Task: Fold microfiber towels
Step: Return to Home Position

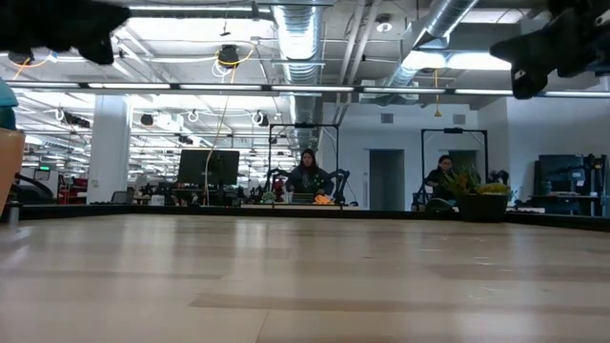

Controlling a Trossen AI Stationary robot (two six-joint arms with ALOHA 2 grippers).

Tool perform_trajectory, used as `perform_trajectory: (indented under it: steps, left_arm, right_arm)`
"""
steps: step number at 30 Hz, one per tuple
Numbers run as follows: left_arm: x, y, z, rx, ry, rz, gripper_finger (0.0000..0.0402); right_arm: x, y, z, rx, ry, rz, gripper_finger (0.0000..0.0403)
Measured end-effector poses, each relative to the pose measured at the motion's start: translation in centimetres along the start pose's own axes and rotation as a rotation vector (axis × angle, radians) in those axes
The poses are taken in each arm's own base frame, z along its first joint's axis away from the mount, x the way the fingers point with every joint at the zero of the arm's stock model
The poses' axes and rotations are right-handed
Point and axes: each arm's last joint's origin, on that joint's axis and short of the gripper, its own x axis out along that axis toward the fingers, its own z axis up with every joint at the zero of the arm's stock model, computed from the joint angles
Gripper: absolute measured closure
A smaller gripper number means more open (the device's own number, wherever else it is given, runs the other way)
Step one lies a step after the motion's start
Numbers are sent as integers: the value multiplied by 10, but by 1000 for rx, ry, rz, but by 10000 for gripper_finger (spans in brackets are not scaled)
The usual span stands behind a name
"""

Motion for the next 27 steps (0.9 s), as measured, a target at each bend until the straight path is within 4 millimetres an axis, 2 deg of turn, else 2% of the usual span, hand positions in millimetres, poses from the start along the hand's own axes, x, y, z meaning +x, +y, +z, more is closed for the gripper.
perform_trajectory:
  steps: [9, 19, 24, 27]
  left_arm:
    - [6, 2, -35, -22, 75, 101, 401]
    - [7, 6, -42, -75, 122, 99, 401]
    - [7, 9, -42, -139, 125, 194, 401]
    - [7, 9, -42, -119, 127, 193, 401]
  right_arm:
    - [-1, -1, -31, -13, -16, -5, 391]
    - [4, 1, -39, -24, -21, 2, 390]
    - [6, 1, -41, -224, 6, 2, 381]
    - [6, 1, -41, -416, 12, -3, 373]
